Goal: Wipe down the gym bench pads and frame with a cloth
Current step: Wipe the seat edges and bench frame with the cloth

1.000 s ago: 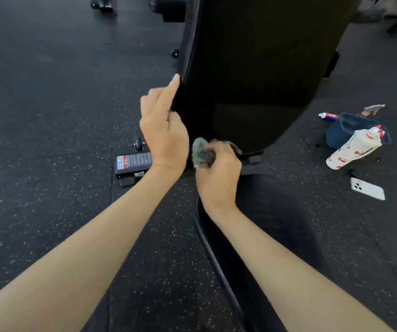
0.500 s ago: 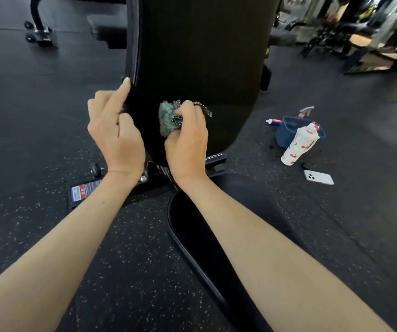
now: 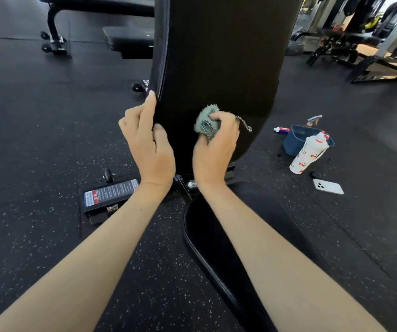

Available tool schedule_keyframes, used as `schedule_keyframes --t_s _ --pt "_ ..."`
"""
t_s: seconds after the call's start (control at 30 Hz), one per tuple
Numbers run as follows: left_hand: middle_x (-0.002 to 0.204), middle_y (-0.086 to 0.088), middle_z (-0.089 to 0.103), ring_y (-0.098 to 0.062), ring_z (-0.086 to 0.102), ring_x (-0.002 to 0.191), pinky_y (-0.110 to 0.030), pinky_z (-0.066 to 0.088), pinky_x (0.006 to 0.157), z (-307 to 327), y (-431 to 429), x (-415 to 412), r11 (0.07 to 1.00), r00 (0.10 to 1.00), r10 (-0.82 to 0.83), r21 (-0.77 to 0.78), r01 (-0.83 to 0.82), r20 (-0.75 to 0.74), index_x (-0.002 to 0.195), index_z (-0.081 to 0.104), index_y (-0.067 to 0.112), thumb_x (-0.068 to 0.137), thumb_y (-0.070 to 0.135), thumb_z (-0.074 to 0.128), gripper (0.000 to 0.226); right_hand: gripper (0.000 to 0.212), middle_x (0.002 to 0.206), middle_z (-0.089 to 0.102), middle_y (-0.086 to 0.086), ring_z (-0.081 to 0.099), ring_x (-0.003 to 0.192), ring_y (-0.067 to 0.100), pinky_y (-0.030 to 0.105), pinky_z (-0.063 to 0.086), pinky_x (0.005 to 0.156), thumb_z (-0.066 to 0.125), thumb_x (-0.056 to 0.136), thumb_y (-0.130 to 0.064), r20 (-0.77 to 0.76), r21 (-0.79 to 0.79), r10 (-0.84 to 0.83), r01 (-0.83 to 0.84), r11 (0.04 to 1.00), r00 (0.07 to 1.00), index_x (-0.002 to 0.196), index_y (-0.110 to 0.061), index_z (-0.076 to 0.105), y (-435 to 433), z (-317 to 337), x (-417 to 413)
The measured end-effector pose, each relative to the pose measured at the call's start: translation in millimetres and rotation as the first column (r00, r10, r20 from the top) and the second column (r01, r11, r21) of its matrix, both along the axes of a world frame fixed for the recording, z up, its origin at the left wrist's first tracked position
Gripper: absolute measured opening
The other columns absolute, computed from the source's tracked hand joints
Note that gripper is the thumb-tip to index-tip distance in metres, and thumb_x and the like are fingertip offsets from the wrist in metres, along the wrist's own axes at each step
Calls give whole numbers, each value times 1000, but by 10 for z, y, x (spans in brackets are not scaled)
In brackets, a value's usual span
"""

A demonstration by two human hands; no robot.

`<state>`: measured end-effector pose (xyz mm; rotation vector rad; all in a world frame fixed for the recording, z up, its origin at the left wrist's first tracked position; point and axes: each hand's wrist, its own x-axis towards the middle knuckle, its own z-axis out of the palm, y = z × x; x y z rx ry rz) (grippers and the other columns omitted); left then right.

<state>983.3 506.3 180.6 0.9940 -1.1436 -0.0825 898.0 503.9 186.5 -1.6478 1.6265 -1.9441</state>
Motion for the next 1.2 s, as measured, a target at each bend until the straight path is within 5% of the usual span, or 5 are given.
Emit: schedule_keyframes --t_s 0.3,0.47,0.63,1.03,1.2 --pt "100 20 36 -13 35 92 -17 31 88 -74 -128 92 996 991 73 -58 -67 108 130 55 2 99 9 44 33 46 103 48 -2 48 97 18 6 36 79 41 70 23 -155 27 -23 28 999 988 106 -2 53 -244 -101 -491" --pt "99 2 41 -23 38 91 -9 25 91 -52 -91 150 998 982 70 -22 -67 177 128 56 1 98 8 45 33 18 102 52 8 52 91 21 36 48 91 52 91 1 200 250 -311 258 933 929 109 -5 53 -459 -21 -1071" --pt "99 2 40 -21 36 91 -18 33 86 -48 -91 91 995 983 103 -5 -104 153 129 56 3 98 9 45 33 58 141 43 13 41 131 22 16 23 101 48 90 10 95 312 -368 323 893 925 145 -3 34 -491 147 -1248" --pt "95 22 32 -13 34 91 -27 38 85 -37 -70 134 995 972 96 4 -100 213 131 54 7 97 11 43 36 44 117 61 10 57 106 25 27 43 92 55 79 11 -224 272 -157 216 938 962 119 -5 64 -12 -174 -549" --pt "98 5 40 -18 35 90 -20 36 85 -16 -60 149 991 966 126 18 -134 225 129 55 4 97 9 45 35 34 117 57 8 52 106 20 15 31 72 53 85 7 69 275 -372 341 899 925 116 -7 58 -236 291 -819"
